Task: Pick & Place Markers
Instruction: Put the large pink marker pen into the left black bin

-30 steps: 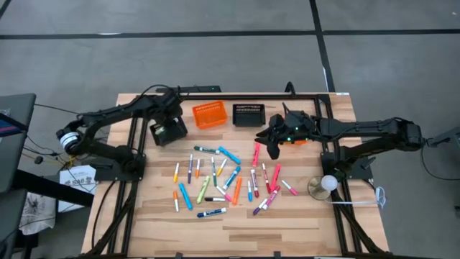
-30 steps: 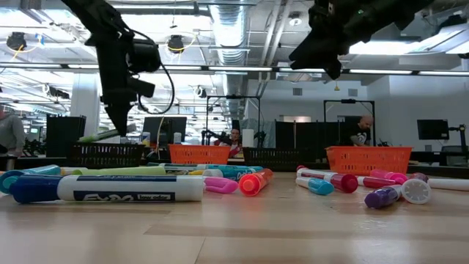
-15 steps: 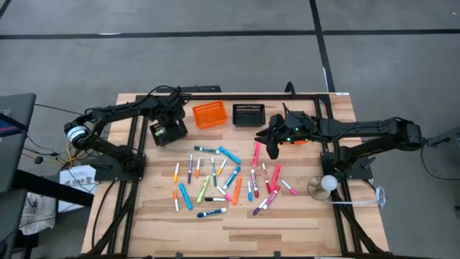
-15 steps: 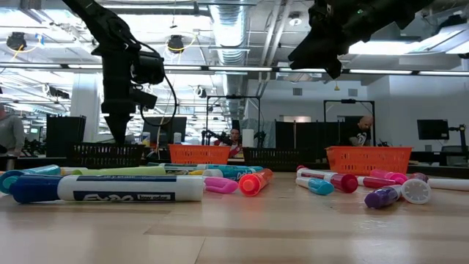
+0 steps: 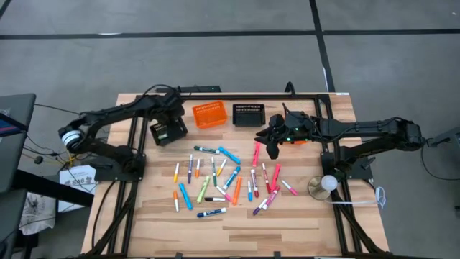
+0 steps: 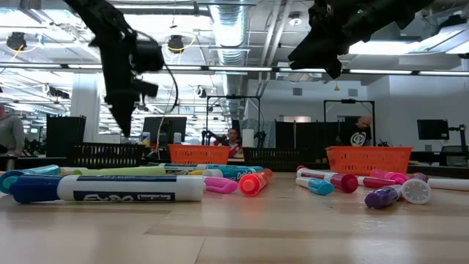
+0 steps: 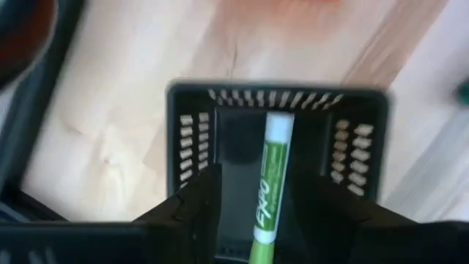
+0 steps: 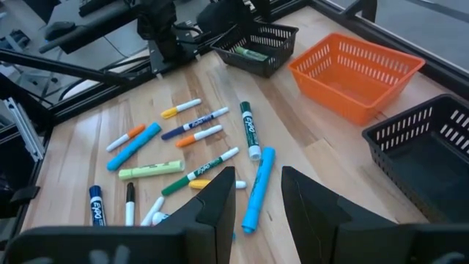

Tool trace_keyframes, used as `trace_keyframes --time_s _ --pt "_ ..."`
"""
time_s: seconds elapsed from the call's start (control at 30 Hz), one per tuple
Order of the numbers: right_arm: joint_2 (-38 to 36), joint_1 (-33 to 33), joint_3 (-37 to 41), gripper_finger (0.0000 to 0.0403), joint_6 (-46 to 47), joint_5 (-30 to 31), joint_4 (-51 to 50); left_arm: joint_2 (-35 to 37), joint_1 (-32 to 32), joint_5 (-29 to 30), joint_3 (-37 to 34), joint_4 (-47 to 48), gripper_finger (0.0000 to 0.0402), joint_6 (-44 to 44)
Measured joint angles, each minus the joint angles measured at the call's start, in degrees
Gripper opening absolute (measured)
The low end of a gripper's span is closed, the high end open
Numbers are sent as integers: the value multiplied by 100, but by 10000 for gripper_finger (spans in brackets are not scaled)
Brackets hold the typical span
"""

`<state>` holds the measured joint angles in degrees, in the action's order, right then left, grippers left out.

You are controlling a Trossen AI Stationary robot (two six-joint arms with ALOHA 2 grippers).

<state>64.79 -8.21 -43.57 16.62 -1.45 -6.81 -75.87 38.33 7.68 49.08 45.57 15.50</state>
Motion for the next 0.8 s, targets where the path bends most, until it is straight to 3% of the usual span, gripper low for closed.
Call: trace_keyframes --time_s 0.27,0.43,0.8 --pt "0 0 0 102 -3 -2 -61 1405 -651 -311 135 -31 155 -360" --pt "0 -2 0 102 -4 -4 -54 2120 -1227 -776 135 -173 155 -1137" --pt "0 -4 0 102 -4 -4 -41 2292 -2749 -837 135 -850 155 -2252"
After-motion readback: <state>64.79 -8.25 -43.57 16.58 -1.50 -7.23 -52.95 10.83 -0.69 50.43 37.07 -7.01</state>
